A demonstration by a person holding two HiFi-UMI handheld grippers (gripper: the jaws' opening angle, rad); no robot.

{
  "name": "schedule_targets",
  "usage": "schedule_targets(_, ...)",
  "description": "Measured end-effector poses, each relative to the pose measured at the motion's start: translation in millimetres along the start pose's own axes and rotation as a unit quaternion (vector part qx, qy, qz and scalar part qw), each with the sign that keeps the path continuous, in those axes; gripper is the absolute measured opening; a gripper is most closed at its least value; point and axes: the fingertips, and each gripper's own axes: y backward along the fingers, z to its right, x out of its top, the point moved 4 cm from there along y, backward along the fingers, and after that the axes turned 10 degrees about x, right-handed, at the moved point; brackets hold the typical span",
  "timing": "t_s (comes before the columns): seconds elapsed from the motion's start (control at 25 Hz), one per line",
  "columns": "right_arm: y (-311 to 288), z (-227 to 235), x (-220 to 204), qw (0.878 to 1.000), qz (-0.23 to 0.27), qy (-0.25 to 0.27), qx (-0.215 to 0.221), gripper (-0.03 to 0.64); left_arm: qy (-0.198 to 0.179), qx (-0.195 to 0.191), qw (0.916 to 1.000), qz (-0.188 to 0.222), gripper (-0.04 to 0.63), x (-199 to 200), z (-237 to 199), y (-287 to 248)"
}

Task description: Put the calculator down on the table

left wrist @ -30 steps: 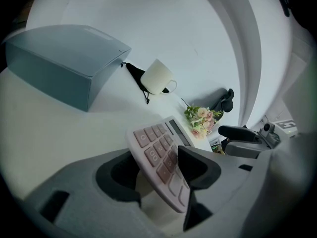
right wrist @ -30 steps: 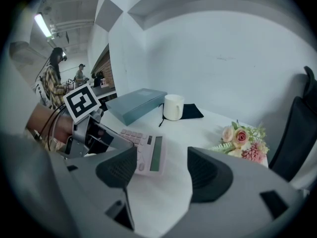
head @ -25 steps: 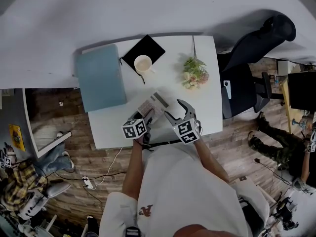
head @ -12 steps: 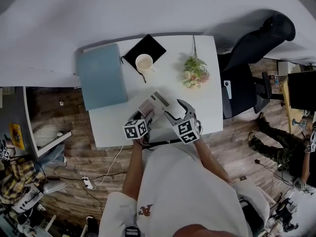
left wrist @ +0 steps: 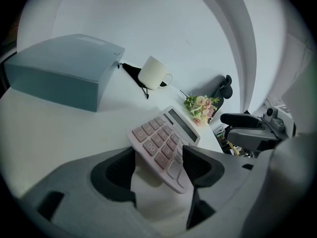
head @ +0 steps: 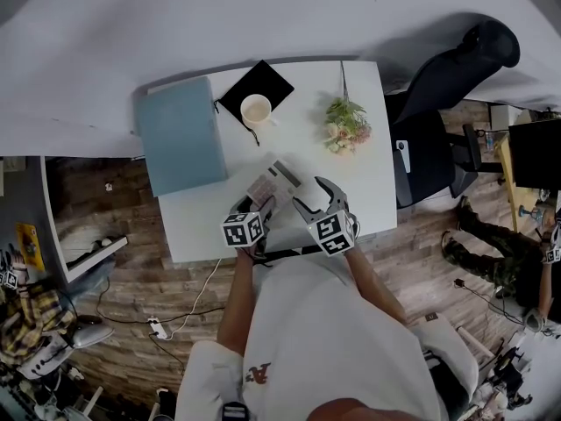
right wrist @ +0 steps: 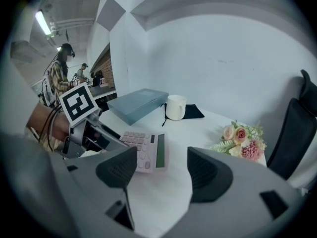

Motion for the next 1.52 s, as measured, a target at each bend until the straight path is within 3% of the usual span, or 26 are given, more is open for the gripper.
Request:
schedule_targets(0.48,1,-12,-1,1.000,-0.003,-0.006,-0.023,0.321,-0.020,-0.010,0.9997,-0.003,0.336,-4,-8,6)
schedule_targets(0.6,6,-14,2,0.999,0.006,-0.008,-0.034,0.321,-0.039,-0.005,0.9990,0.024,0.342,3,-8,15)
schedule_targets(0.72,15,-13,9,0.998,0.045,-0.022,-0.049,0.321,-0.082,0.006,0.9935,0.078,0.342,21,-3,31)
schedule_targets(0.92,35,-3,34,0.991,0.107,-0.025,-0.077,0.321,-0.162,0.024,0.9693,0.184,0.357,61,15,63)
schedule_targets(1.16,63,1,72,0.981,0.172,0.004,-0.089,0.322,-0.226,0.047,0.9301,0.286,0.385,106,45,111)
schedule_targets(1.52,130,1,121,0.957,0.267,0.054,-0.098,0.322,-0.272,0.087,0.8668,0.409,0.387,151,98,192)
